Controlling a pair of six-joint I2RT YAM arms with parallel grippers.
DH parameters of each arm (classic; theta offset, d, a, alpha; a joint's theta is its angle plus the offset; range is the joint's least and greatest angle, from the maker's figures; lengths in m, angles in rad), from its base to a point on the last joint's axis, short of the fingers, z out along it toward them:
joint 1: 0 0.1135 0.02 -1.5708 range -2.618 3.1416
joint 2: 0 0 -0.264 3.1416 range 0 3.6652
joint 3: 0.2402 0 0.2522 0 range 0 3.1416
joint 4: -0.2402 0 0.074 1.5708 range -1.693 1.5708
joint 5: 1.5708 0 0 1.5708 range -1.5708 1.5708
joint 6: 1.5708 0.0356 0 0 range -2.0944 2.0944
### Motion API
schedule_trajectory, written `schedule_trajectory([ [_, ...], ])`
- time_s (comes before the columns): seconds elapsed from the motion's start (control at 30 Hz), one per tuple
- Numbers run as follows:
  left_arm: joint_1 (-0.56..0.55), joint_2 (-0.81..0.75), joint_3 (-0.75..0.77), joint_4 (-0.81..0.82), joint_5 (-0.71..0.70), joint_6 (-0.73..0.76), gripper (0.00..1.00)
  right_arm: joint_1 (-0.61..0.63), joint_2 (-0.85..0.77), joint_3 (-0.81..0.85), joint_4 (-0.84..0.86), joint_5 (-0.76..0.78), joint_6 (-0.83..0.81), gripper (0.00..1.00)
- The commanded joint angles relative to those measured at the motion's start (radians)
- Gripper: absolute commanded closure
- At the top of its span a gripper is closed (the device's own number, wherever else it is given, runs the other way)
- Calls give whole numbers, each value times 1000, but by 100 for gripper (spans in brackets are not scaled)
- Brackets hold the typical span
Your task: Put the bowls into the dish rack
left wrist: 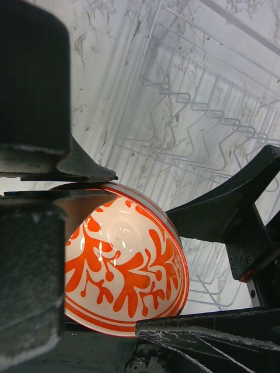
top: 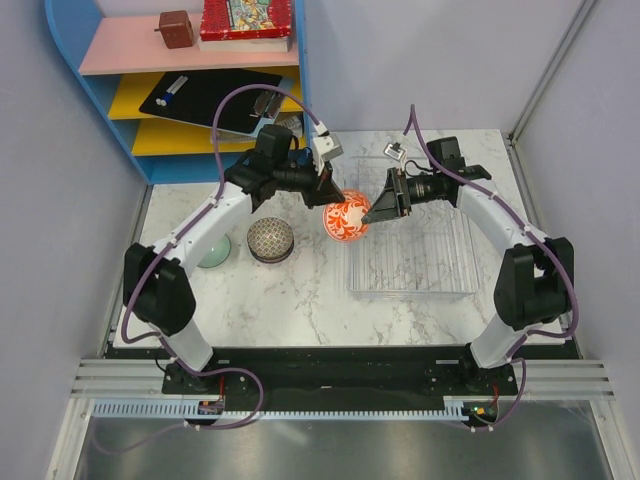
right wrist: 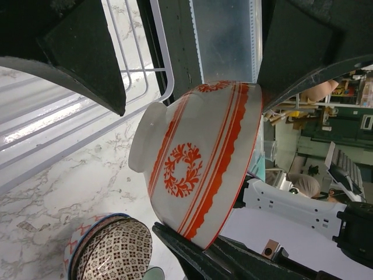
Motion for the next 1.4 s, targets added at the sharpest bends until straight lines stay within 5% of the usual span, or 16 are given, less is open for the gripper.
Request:
schedule_trajectory([
  [0.0, -21, -6, 75, 47, 92, -71, 98, -4, 21, 16, 26, -56, -31, 2],
  [0.53, -82, -7, 38, 56, -109, -24, 98, -26, 62, 42, 26, -191, -3, 2],
  [1.2, -82, 0, 44, 67, -138, -33, 98, -50, 87, 43, -6, -245, -49, 7],
  [1.37, -84, -3, 44, 67, -136, -34, 98, -49, 93, 43, -18, -259, -58, 21],
])
